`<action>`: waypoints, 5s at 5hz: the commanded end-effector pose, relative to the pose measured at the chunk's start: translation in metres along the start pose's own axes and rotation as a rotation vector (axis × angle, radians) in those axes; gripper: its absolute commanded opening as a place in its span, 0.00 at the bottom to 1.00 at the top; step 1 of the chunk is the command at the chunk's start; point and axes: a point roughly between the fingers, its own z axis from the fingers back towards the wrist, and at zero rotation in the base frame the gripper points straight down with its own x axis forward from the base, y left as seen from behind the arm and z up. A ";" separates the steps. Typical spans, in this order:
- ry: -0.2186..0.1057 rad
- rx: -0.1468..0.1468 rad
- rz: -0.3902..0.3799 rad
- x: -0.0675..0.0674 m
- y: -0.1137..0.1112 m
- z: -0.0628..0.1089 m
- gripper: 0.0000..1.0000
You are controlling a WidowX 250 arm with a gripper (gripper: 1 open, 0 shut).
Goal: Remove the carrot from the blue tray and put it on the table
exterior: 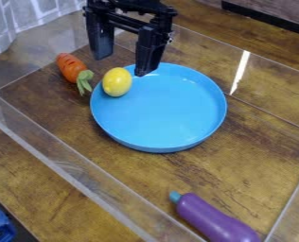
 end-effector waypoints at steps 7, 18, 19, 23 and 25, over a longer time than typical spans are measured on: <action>0.052 -0.071 0.004 0.007 0.025 -0.043 1.00; -0.013 -0.094 -0.059 0.035 0.056 -0.053 1.00; -0.014 -0.096 -0.062 0.036 0.060 -0.053 1.00; -0.027 -0.091 -0.048 0.040 0.071 -0.050 1.00; -0.052 -0.079 -0.031 0.040 0.077 -0.037 1.00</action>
